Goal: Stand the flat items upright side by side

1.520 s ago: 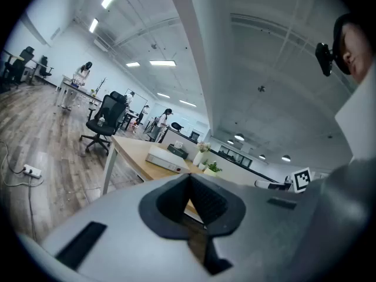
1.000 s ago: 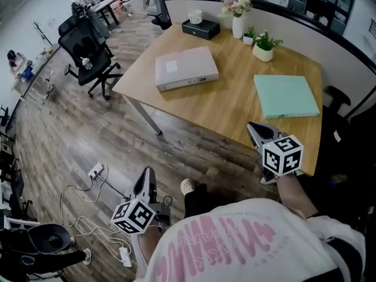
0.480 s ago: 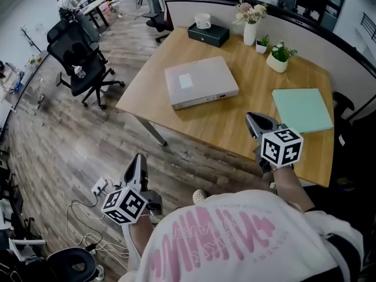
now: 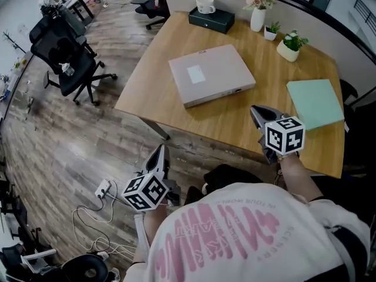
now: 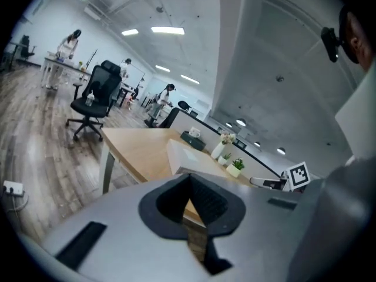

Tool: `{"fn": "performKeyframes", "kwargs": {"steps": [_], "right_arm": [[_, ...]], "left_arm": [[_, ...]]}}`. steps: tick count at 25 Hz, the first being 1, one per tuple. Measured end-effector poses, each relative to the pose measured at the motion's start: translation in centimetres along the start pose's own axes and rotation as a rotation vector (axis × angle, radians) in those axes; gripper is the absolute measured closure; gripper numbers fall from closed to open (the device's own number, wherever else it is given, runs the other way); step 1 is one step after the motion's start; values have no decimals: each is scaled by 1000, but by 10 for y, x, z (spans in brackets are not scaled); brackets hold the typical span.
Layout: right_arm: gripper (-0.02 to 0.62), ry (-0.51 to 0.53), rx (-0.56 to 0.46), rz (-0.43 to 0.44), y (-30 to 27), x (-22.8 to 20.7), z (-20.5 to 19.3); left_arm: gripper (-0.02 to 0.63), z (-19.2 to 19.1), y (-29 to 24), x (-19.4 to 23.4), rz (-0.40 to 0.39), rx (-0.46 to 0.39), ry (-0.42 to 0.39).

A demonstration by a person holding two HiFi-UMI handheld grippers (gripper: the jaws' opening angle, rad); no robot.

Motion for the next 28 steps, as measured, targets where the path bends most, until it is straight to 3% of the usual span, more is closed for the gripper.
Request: {"fn": "performKeyframes", "kwargs": {"steps": [3,6,12,17,18,20,23,25,26,28], "right_arm": [[595,18,72,7,-20,-15,9],[595,66,130,7,-47,-33,33],[595,265,211,18,-106,-62,114],[594,423,281,201,-162,-77,171],[589,476,315,242,-175,-80,180],[426,578,421,321,-203,-82,191],[315,686,522,405,-241,-85,210],[158,732,564,457,-264,-86,221],[127,758,588,482,-275,-85,225],[84,817,625,517,-296,-81,233]], "left_arm": [[604,-2,-40,2,-42,61,99],[604,4,-76,5,-32,100,146],[604,20,-140,3,-42,141,233],[603,20,-181,-4,-54,187,257],[569,20,-188,-7,-63,200,265],[489,19,-201,-12,-88,231,296],[446,17,-217,-20,-128,280,360],[409,16,-228,-26,-164,317,385],[359,16,-233,-28,-183,332,400],[333,17,-239,-29,-216,350,428]]}}
Point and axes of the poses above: the fingertips, and each gripper's own axes: y backward along the fingers, x to its left, z out of its top, the point moved 8 cm from there along y, backward along the fingers, and after that the axes turned 12 degrees about x, right-handed, at the moved point
